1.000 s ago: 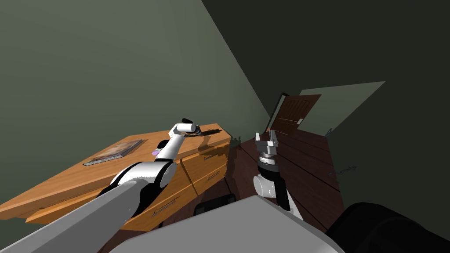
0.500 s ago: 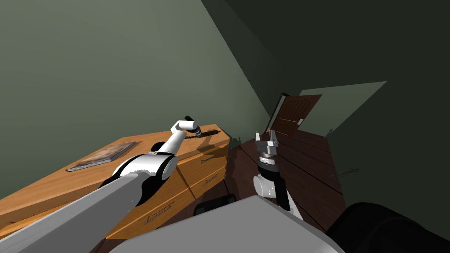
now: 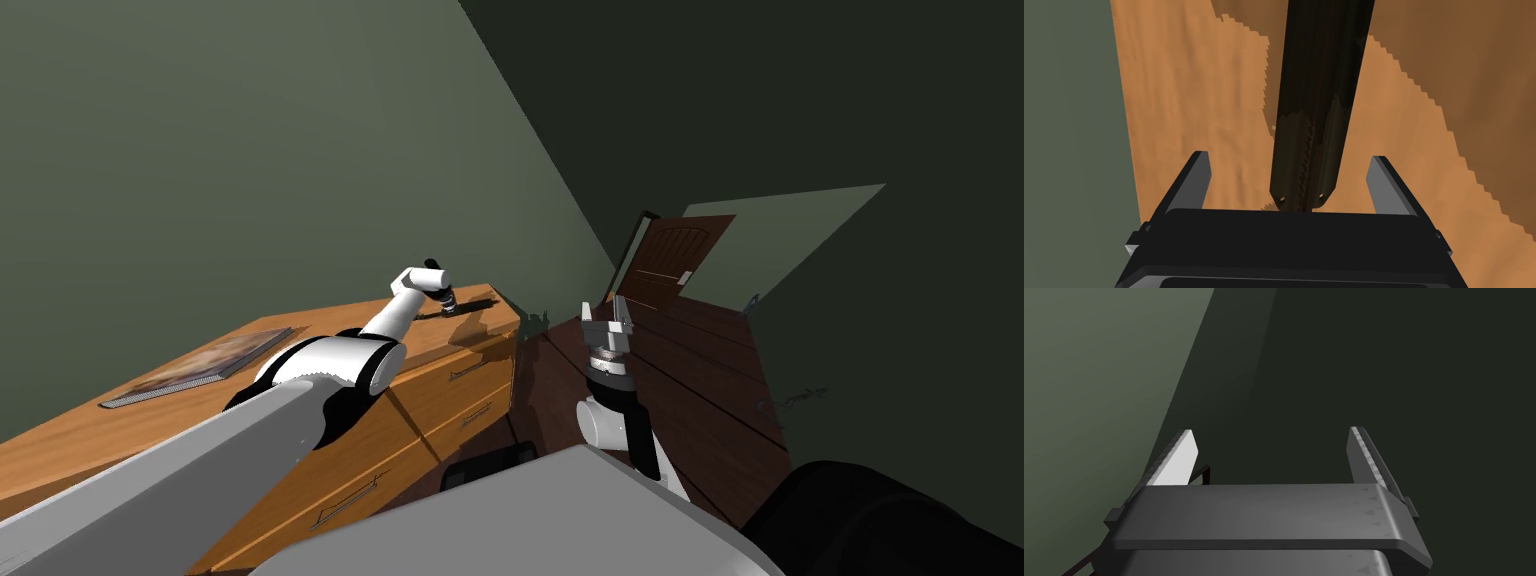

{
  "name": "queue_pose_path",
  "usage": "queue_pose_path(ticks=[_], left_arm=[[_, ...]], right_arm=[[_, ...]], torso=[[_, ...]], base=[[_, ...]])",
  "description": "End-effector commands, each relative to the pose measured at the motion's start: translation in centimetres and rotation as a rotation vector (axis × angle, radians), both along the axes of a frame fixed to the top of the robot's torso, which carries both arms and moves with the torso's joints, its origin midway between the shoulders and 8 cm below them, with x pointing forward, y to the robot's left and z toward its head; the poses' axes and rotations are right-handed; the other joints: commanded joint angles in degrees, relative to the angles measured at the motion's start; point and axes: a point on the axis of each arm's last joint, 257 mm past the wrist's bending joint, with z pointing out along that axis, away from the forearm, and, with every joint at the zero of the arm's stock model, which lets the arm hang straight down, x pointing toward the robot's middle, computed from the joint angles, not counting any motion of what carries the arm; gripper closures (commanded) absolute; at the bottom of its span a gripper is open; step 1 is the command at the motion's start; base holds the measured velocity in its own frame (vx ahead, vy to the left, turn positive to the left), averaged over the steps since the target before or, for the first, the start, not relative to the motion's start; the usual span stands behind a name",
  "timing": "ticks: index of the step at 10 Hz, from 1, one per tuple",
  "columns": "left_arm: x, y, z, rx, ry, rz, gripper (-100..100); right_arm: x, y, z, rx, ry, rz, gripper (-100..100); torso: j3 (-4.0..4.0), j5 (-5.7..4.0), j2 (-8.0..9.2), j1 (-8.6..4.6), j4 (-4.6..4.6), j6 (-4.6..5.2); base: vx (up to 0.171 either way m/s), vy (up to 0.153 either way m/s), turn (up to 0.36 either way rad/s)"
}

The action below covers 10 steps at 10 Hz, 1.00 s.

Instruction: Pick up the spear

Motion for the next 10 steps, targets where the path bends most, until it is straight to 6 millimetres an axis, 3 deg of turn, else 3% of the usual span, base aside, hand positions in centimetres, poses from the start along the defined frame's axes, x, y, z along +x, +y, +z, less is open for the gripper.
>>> queue_pose_path(ticks=[1, 10], left_arm=[[-0.7, 0.2, -0.5, 0.015, 0.041, 0.003, -100], [-4.7, 2.7, -1.1, 0.136, 0.265, 0.028, -100]], right_arm=[[0.0, 0.0, 0.0, 0.0, 0.0, 0.0, 0], [0.0, 0.0, 0.0, 0.0, 0.0, 0.0, 0]], torso=[[0.0, 0.0, 0.0, 0.0, 0.0, 0.0], [-0.01, 0.01, 0.0, 0.03, -0.01, 0.0]], base=[[0.057, -0.051, 0.005], [0.061, -0.051, 0.003]])
